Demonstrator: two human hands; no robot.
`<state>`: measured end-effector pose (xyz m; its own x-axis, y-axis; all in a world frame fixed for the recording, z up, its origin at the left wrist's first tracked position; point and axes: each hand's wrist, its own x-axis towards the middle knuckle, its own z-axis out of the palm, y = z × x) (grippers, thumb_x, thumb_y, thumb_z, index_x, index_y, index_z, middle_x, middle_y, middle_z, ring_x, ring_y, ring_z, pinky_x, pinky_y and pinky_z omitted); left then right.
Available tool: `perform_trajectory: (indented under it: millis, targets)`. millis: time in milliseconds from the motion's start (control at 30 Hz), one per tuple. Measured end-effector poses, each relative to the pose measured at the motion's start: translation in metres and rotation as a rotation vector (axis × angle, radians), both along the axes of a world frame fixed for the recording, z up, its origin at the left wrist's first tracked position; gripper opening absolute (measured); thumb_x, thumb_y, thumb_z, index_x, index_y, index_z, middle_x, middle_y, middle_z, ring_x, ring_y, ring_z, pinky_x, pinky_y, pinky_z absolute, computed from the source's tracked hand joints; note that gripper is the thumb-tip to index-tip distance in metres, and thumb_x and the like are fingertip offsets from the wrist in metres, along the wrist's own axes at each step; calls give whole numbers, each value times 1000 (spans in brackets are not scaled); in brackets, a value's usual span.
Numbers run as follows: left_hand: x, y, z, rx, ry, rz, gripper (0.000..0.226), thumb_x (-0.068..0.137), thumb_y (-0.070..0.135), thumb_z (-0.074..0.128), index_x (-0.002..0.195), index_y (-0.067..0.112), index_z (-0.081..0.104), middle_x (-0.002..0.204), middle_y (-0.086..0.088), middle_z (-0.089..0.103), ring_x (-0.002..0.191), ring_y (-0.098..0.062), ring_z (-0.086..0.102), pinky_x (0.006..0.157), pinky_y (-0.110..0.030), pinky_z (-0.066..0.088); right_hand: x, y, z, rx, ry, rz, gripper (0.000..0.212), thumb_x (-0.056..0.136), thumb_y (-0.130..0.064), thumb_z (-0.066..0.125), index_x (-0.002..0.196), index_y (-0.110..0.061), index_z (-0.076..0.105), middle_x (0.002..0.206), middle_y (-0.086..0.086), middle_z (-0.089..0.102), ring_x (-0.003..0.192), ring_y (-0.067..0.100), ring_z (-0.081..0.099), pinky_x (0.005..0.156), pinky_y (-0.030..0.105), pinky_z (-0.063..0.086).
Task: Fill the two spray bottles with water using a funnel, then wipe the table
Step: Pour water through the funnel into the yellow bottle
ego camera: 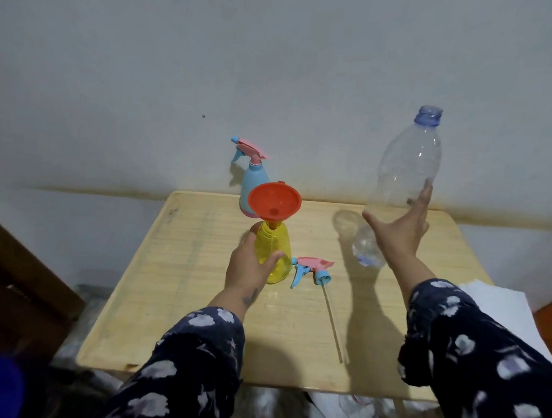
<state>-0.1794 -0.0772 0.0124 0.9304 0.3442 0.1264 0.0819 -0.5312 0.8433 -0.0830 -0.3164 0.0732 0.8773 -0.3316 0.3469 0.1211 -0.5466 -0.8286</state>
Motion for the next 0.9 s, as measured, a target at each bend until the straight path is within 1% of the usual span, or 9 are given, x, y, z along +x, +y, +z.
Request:
perform_trajectory:
  millis: [100, 267, 367, 500, 600, 700, 767, 800, 900]
  targets:
    - [0, -1, 1, 9, 6, 5, 65, 85, 39, 71, 141, 24, 41, 133, 3, 56, 121, -18, 52, 95, -25, 40, 2, -1, -4, -3, 5, -18, 122, 64, -29, 87, 153, -26, 4, 156, 3, 28, 134, 24, 41, 103, 31, 18]
    - [-1, -2, 1, -12, 6, 1, 68, 85, 37, 71, 144, 25, 38, 136, 3, 54, 124, -17, 50, 96, -25, 38, -3, 0, 0, -26, 92, -49, 120, 65, -29, 87, 152, -24, 5, 152, 12, 25, 137, 33, 27, 108, 45, 26]
    - [-1, -2, 2, -28, 20, -2, 67, 85, 36, 72, 142, 25, 40, 133, 2, 56, 123, -19, 52, 98, -31, 42, -7, 0, 2, -6, 154, -69, 120, 63, -31, 88, 151, -28, 6, 148, 17, 23, 136, 37, 26, 103, 53, 35]
    - [0, -2, 4, -33, 33, -15, 67, 85, 36, 71, 143, 25, 38, 135, 2, 55, 124, -19, 51, 99, -32, 43, -15, 5, 2, -26, 254, -122, 118, 68, -25, 85, 151, -26, 2, 148, 16, 19, 133, 36, 26, 100, 52, 37]
    - [0, -1, 4, -35, 40, -22, 68, 84, 37, 72, 142, 27, 38, 135, 2, 54, 123, -20, 51, 94, -30, 42, -30, 22, 1, -55, 249, -221, 97, 76, -9, 68, 150, -21, 7, 141, 15, 24, 126, 35, 30, 97, 48, 40]
    - [0, 0, 4, -40, 55, -30, 69, 84, 38, 71, 143, 28, 37, 136, 2, 53, 124, -20, 51, 94, -30, 42, -48, 44, -4, -59, 266, -280, 93, 72, -1, 64, 147, -21, 12, 138, 12, 26, 123, 32, 31, 98, 47, 40]
    - [0, 0, 3, -44, 70, -33, 70, 84, 39, 71, 144, 28, 35, 138, 2, 52, 124, -21, 50, 93, -30, 41, -57, 58, -6, -31, 296, -228, 89, 71, -1, 64, 144, -20, 18, 139, 11, 25, 127, 32, 29, 102, 48, 38]
    - [1, 1, 3, -44, 73, -37, 70, 84, 39, 71, 144, 28, 35, 138, 1, 51, 124, -21, 51, 92, -29, 40, -61, 65, -7, -11, 300, -155, 86, 70, -1, 63, 143, -19, 21, 141, 10, 25, 129, 31, 27, 105, 48, 35]
    - [1, 4, 2, -27, 62, -51, 70, 83, 41, 71, 143, 29, 36, 135, 1, 53, 120, -21, 53, 91, -30, 43, -71, 88, -5, 4, 226, 199, 84, 69, -6, 65, 142, -17, 25, 142, 8, 30, 133, 28, 28, 109, 44, 31]
